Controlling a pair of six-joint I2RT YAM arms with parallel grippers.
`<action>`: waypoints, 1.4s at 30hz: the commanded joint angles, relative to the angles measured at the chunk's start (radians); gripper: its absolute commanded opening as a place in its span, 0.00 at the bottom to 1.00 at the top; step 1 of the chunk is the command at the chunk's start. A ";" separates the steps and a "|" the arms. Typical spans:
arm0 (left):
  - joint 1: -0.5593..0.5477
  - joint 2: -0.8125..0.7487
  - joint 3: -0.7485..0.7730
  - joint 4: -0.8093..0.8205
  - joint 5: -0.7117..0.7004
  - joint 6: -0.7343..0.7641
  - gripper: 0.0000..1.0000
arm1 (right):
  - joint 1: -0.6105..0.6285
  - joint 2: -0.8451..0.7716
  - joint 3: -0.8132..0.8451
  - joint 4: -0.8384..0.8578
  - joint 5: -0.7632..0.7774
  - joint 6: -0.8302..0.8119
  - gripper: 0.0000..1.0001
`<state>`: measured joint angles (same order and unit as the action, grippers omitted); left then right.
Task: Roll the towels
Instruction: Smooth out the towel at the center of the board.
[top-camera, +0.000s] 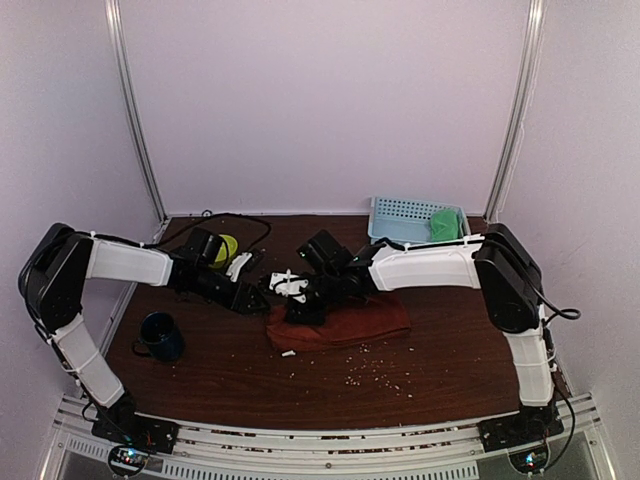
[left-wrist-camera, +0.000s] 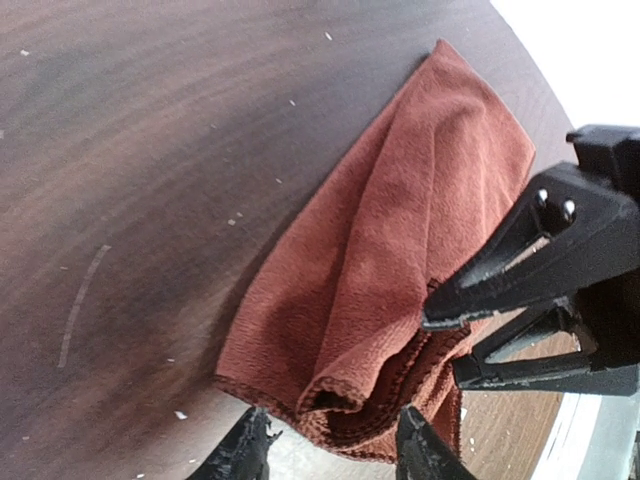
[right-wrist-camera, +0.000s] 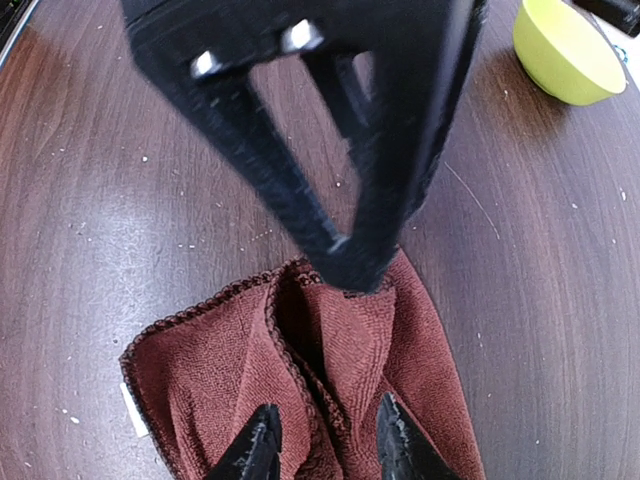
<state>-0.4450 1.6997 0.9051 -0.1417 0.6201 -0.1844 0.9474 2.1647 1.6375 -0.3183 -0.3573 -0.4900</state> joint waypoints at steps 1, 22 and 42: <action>0.024 -0.051 -0.005 0.003 -0.028 0.004 0.45 | 0.001 0.020 0.005 0.000 0.017 0.008 0.35; 0.032 -0.069 -0.004 -0.003 -0.040 0.009 0.45 | 0.023 -0.048 -0.026 -0.011 0.028 0.033 0.10; 0.033 -0.088 0.001 -0.021 -0.046 0.017 0.45 | 0.140 -0.037 0.039 -0.093 -0.155 0.189 0.18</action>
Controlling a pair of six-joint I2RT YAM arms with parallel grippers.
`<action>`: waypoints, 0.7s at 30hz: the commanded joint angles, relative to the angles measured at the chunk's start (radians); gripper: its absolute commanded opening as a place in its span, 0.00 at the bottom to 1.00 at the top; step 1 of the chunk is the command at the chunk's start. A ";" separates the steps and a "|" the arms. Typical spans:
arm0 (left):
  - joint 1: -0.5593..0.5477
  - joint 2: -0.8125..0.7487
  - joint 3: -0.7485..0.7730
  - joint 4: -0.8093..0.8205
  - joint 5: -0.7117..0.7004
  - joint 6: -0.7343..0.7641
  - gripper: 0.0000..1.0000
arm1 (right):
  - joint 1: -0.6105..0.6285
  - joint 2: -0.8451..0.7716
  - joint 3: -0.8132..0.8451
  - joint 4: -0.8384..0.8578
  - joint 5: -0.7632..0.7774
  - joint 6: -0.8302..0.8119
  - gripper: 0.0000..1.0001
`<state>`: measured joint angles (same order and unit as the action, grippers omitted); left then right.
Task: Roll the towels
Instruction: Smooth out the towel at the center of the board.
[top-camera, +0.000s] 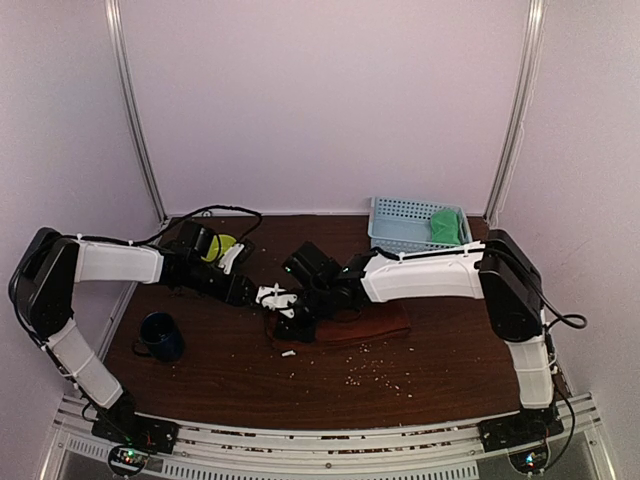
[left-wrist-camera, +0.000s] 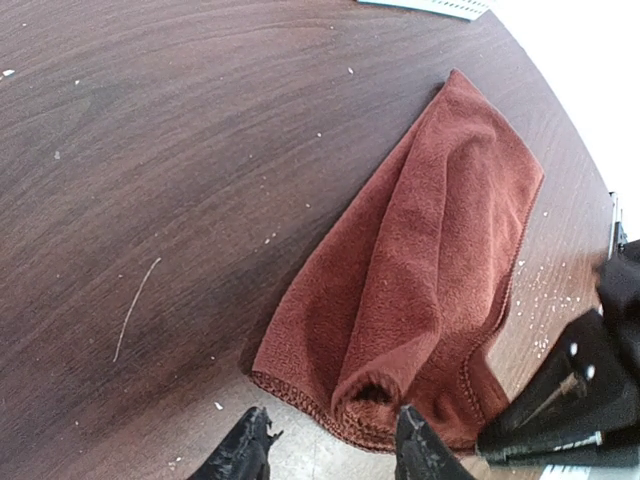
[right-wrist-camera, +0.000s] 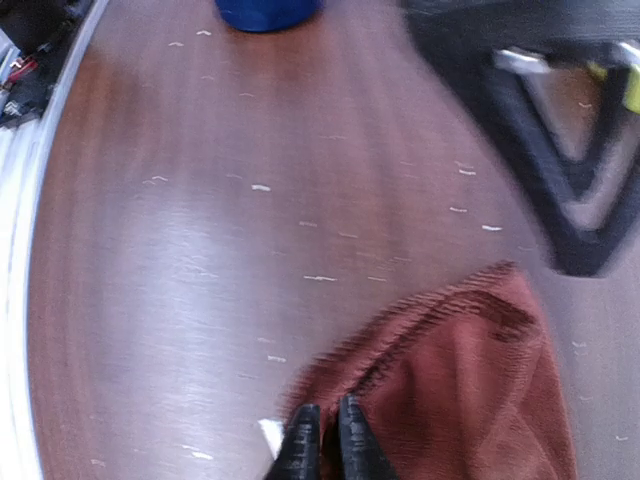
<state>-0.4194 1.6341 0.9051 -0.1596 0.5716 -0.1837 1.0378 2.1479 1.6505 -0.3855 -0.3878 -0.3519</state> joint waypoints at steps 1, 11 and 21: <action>0.007 -0.021 0.001 -0.002 0.007 0.017 0.45 | 0.065 -0.022 0.038 -0.036 -0.149 0.056 0.23; 0.006 -0.038 -0.021 -0.007 0.054 0.003 0.51 | 0.002 -0.208 -0.004 -0.049 -0.219 0.073 0.45; -0.126 -0.028 0.016 -0.118 -0.126 0.071 0.53 | -0.318 -0.234 -0.247 -0.039 -0.195 0.019 0.37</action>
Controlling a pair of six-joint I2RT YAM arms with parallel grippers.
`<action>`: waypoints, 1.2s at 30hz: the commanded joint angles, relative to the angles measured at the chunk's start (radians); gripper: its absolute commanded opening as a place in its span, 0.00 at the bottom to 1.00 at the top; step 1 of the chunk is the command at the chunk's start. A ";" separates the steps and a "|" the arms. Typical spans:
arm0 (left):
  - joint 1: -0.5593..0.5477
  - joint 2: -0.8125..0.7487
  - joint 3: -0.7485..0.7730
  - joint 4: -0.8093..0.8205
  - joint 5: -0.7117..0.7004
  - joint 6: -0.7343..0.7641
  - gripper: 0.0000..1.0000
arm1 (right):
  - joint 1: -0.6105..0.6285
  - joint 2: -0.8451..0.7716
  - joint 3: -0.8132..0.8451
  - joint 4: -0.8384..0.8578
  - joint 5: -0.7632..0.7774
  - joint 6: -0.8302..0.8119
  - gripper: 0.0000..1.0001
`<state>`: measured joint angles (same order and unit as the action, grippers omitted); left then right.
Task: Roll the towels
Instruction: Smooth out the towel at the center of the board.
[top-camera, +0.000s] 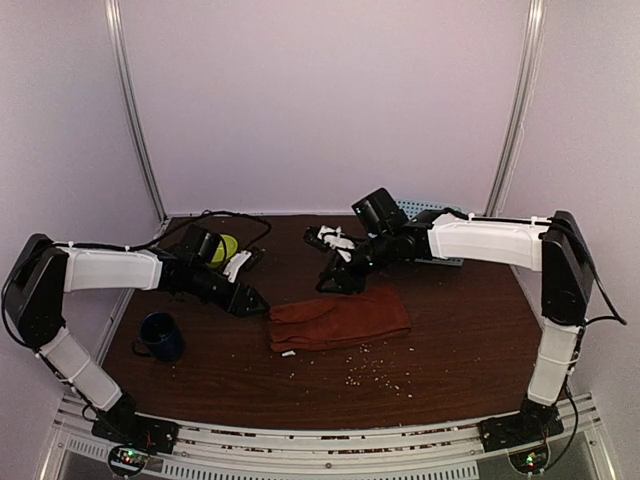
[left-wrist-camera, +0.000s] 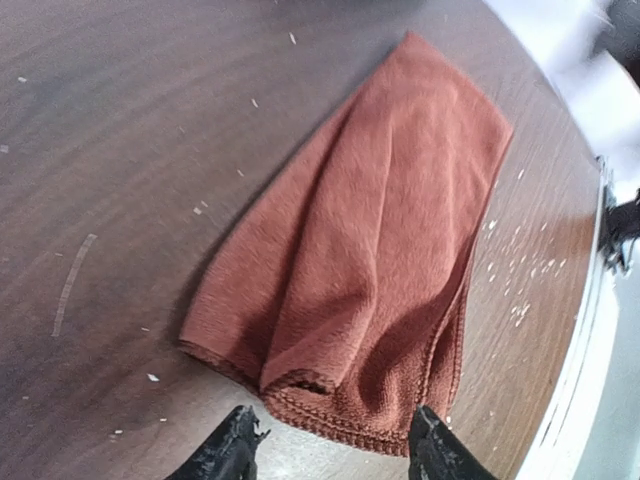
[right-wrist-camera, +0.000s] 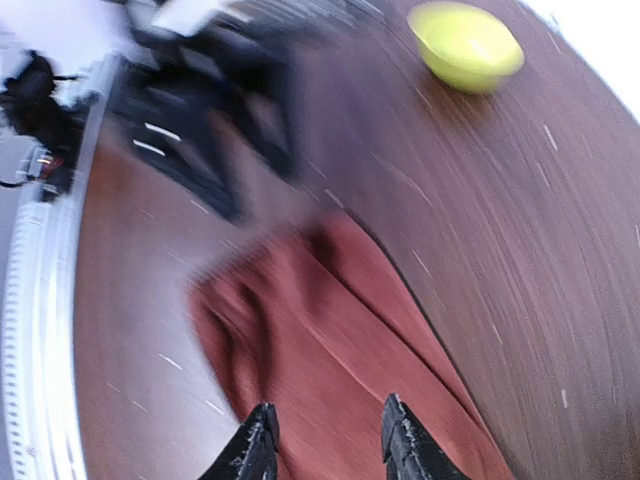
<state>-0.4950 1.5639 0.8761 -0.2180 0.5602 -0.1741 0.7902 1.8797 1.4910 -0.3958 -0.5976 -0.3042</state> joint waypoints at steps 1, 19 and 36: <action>-0.065 0.048 0.053 -0.060 -0.127 0.076 0.53 | -0.085 0.036 -0.106 -0.028 0.026 -0.044 0.36; -0.198 0.177 0.278 -0.261 -0.332 0.372 0.52 | -0.202 0.027 -0.277 0.024 -0.015 -0.051 0.31; -0.196 0.267 0.350 -0.241 -0.482 0.289 0.10 | -0.225 0.001 -0.317 0.036 0.009 -0.050 0.31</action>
<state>-0.7162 1.8069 1.1732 -0.4808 0.1352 0.1745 0.5716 1.9224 1.1992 -0.3702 -0.6155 -0.3592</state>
